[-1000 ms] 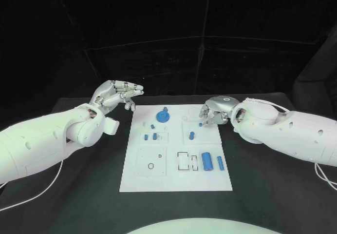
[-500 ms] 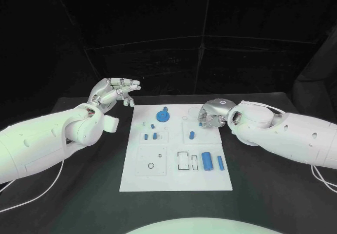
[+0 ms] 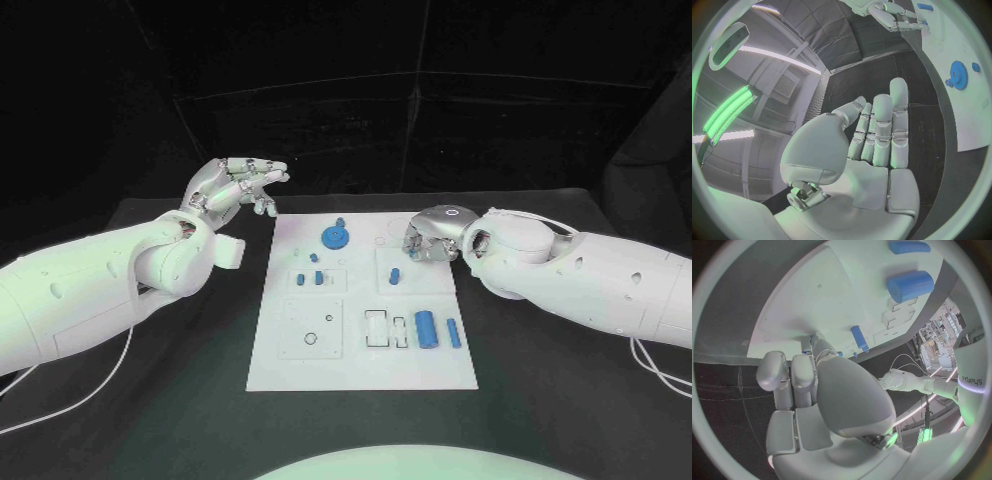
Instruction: Assemble the parts on the task board
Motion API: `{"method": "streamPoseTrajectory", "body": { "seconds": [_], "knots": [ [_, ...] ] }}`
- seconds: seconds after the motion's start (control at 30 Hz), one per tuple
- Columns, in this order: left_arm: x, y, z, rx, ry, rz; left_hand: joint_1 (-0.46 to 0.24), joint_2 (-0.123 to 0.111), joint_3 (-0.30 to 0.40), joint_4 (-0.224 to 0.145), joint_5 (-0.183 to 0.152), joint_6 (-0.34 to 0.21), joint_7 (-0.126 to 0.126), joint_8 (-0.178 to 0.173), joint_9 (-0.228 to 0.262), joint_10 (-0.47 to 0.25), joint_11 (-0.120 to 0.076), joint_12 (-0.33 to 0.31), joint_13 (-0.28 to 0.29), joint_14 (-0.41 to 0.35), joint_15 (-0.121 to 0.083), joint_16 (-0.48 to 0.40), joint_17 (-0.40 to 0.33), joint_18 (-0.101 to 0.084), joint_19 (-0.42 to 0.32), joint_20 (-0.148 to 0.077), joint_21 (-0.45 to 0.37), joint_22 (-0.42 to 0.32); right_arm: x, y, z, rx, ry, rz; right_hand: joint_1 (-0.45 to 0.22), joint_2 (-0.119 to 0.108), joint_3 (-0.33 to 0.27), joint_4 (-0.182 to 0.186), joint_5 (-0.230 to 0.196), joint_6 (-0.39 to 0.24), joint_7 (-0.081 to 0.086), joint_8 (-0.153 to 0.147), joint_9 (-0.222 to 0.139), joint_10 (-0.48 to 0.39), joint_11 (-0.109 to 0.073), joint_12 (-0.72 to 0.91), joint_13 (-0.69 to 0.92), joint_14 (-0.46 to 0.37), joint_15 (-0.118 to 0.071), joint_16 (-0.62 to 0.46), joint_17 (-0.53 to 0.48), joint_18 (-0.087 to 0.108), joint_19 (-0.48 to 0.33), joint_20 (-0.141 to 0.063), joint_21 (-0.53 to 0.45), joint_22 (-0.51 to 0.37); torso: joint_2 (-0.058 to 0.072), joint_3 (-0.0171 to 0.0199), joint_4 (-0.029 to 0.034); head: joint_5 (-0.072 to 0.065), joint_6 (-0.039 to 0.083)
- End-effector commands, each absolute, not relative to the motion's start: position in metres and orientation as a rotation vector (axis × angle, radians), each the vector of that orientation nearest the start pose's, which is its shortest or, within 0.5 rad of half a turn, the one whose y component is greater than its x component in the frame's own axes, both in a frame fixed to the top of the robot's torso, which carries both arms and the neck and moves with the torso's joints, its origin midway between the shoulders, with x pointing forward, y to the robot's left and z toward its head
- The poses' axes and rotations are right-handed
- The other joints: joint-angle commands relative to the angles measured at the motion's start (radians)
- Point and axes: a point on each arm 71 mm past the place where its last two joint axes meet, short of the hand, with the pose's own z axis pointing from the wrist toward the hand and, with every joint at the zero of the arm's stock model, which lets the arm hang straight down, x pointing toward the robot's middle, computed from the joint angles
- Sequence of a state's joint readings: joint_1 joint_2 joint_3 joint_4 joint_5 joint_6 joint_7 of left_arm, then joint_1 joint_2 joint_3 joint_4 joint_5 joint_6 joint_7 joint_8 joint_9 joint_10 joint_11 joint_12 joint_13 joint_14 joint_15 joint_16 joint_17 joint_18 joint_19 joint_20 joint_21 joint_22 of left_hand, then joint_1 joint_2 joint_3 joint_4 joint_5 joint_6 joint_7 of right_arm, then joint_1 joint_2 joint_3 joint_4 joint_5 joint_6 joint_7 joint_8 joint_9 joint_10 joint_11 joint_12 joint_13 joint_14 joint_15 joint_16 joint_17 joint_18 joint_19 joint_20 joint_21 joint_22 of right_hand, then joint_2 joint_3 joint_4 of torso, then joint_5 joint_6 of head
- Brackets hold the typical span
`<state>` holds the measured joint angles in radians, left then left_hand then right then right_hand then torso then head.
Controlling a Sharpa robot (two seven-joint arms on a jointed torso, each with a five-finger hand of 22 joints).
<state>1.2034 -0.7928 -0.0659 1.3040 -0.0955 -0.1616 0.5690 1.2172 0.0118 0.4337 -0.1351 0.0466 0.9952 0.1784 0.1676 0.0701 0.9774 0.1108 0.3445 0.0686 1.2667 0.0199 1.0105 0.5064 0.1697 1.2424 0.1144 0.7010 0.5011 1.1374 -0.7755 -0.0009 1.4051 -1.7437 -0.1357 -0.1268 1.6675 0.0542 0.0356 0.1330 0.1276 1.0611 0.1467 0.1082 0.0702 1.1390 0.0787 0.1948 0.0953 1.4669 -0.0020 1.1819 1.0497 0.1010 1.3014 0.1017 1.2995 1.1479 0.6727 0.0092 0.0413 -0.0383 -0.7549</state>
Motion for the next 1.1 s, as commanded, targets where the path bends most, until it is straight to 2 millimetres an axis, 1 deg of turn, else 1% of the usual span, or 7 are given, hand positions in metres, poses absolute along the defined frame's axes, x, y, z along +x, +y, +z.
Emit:
{"method": "streamPoseTrajectory", "body": {
  "seconds": [0.03, 0.23, 0.43, 0.53, 0.7, 0.83, 1.1],
  "knots": [
    [0.521, 0.244, -0.184, -0.918, 1.303, -1.593, -0.011, 0.003, 0.001, 0.004, 0.002, 0.003, 0.002, 0.006, -0.001, 0.005, 0.000, 0.003, -0.001, -0.010, 0.000, -0.003, -0.001, 0.013, -0.007, 0.002, -0.005, -0.002, 0.494, -0.196, -0.226, -0.447, 1.805, 0.427, -0.004, -0.017, 0.030, -0.004, -0.003, 0.010, -0.001, -0.003, -0.001, 0.015, -0.003, -0.010, -0.010, 0.020, -0.005, 0.007, 0.002, -0.007, 0.005, -0.002, 0.005, 0.006, 0.000, 0.0001, -0.0013, 0.002, -0.002],
    [0.522, 0.245, -0.184, -0.920, 1.306, -1.590, -0.011, 0.003, 0.000, 0.005, 0.002, 0.003, 0.002, 0.006, -0.001, 0.005, 0.000, 0.003, -0.001, -0.010, 0.000, -0.003, -0.001, 0.013, -0.007, 0.002, -0.005, -0.002, 0.494, -0.195, -0.228, -0.446, 1.812, 0.420, -0.029, -0.044, 0.112, -0.020, -0.002, 0.025, -0.001, -0.014, -0.002, 0.038, -0.003, -0.030, -0.028, 0.022, -0.007, 0.014, -0.002, -0.016, 0.033, -0.003, 0.039, 0.054, 0.000, 0.0001, -0.0012, 0.002, -0.002],
    [0.522, 0.245, -0.184, -0.923, 1.310, -1.587, -0.011, 0.001, -0.001, 0.004, 0.002, 0.002, 0.002, 0.006, -0.001, 0.004, 0.000, 0.004, -0.002, -0.011, 0.000, -0.004, -0.002, 0.013, -0.007, 0.002, -0.007, -0.003, 0.494, -0.195, -0.224, -0.423, 1.760, 0.435, -0.037, -0.052, 0.185, -0.042, -0.008, 0.037, 0.000, -0.018, -0.001, 0.050, -0.003, -0.040, -0.030, 0.023, -0.008, 0.023, 0.001, -0.020, 0.042, -0.004, 0.054, 0.073, -0.001, 0.0008, -0.0009, 0.001, -0.002],
    [0.522, 0.246, -0.185, -0.925, 1.311, -1.584, -0.011, 0.001, -0.001, 0.004, 0.002, 0.002, 0.002, 0.006, -0.001, 0.004, 0.000, 0.004, -0.002, -0.011, 0.000, -0.004, -0.002, 0.013, -0.007, 0.002, -0.007, -0.003, 0.493, -0.194, -0.220, -0.403, 1.726, 0.454, -0.082, -0.083, 0.271, -0.062, -0.012, 0.043, 0.001, -0.027, -0.001, 0.059, 0.001, -0.053, -0.029, 0.023, -0.005, 0.031, 0.000, -0.022, 0.046, -0.002, 0.065, 0.087, -0.001, 0.0011, -0.0017, 0.001, -0.002],
    [0.523, 0.247, -0.185, -0.927, 1.311, -1.579, -0.010, 0.000, -0.002, 0.003, 0.002, 0.002, 0.002, 0.006, -0.001, 0.004, 0.000, 0.004, -0.002, -0.012, 0.000, -0.004, -0.003, 0.013, -0.008, 0.002, -0.008, -0.004, 0.489, -0.195, -0.215, -0.373, 1.680, 0.481, -0.131, -0.104, 0.354, -0.086, -0.013, 0.050, 0.002, -0.031, 0.000, 0.065, 0.000, -0.063, -0.029, 0.022, -0.005, 0.039, -0.001, -0.023, 0.050, -0.001, 0.073, 0.099, -0.001, -0.0003, -0.0018, -0.002, -0.001],
    [0.523, 0.248, -0.185, -0.929, 1.308, -1.568, -0.006, -0.004, -0.006, -0.001, 0.002, -0.005, 0.006, 0.004, -0.002, -0.006, 0.003, 0.002, -0.003, -0.019, 0.002, -0.008, -0.009, 0.012, -0.011, 0.003, -0.015, -0.009, 0.488, -0.198, -0.211, -0.341, 1.655, 0.494, -0.156, -0.109, 0.385, -0.096, -0.030, 0.050, 0.003, -0.034, 0.000, 0.065, -0.002, -0.067, -0.028, 0.023, -0.004, 0.045, 0.002, -0.026, 0.056, 0.000, 0.081, 0.110, -0.001, -0.0006, 0.0018, -0.011, 0.005],
    [0.524, 0.251, -0.185, -0.930, 1.297, -1.553, -0.004, -0.004, -0.008, -0.002, 0.002, -0.009, 0.009, 0.003, -0.002, -0.013, 0.006, 0.002, -0.003, -0.025, 0.004, -0.012, -0.013, 0.012, -0.014, 0.005, -0.022, -0.013, 0.487, -0.203, -0.207, -0.303, 1.630, 0.506, -0.180, -0.119, 0.408, -0.107, -0.046, 0.050, 0.003, -0.036, 0.000, 0.066, -0.001, -0.071, -0.028, 0.022, -0.003, 0.048, 0.000, -0.026, 0.057, 0.001, 0.082, 0.113, -0.002, -0.0013, 0.0014, -0.005, 0.013]
  ]
}}
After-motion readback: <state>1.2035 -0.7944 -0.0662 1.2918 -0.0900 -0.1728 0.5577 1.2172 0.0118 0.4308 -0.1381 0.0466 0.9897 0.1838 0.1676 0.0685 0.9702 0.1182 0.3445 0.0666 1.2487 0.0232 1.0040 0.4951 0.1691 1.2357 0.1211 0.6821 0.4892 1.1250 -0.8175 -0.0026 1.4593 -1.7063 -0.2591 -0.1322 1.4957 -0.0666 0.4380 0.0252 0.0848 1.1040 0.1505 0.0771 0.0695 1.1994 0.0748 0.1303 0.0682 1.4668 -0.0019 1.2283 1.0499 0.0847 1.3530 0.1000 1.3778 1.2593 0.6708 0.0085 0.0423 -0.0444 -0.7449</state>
